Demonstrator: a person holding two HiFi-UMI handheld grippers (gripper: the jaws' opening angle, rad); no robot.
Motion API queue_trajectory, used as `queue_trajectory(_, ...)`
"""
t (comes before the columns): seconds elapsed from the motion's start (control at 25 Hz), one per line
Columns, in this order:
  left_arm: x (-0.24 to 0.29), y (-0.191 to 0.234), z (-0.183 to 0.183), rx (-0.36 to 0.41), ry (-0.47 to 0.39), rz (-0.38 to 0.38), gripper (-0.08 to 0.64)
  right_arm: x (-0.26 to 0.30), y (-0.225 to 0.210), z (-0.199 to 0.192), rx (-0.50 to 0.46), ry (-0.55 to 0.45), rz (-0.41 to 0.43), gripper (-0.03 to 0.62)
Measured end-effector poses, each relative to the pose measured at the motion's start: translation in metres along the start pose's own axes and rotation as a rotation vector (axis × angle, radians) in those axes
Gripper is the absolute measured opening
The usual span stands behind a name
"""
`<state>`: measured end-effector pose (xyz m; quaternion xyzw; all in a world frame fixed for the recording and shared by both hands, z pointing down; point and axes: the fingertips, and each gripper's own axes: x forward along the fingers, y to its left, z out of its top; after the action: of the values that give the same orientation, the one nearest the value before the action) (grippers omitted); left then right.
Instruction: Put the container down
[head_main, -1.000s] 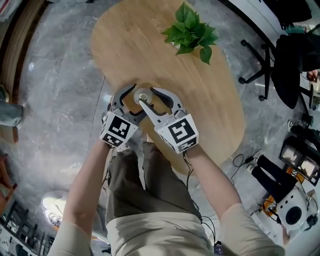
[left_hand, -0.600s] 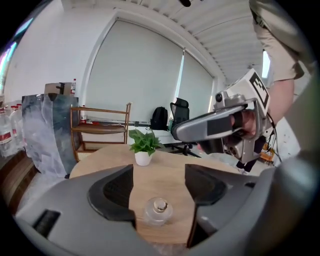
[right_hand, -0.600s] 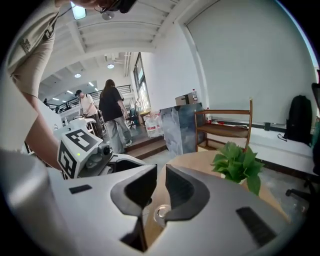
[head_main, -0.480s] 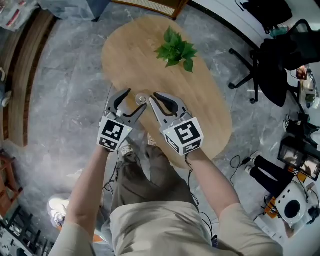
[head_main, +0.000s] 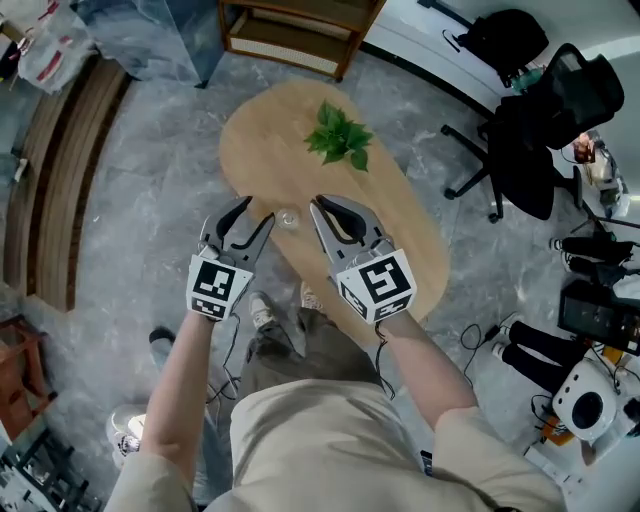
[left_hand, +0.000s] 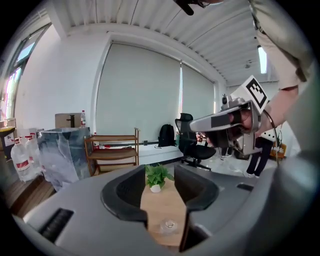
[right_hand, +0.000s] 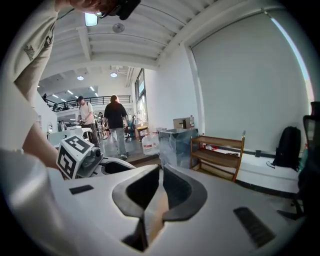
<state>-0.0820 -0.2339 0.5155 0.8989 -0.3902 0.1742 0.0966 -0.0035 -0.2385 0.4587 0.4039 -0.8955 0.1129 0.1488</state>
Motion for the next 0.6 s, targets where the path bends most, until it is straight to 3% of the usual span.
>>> queue_trajectory(0.2, -0.036, -0.003, 0.052, -0.013, -0.049, 0.028, 0.135, -0.032, 0.013, 0.055, -0.026, -0.073, -0.007, 0.015)
queue_trajectory(0.6, -0.112, -0.024, 0.153, 0.048, -0.19, 0.052, 0.072, -0.091, 0.042, 0.137, -0.063, -0.179, 0.007, 0.008)
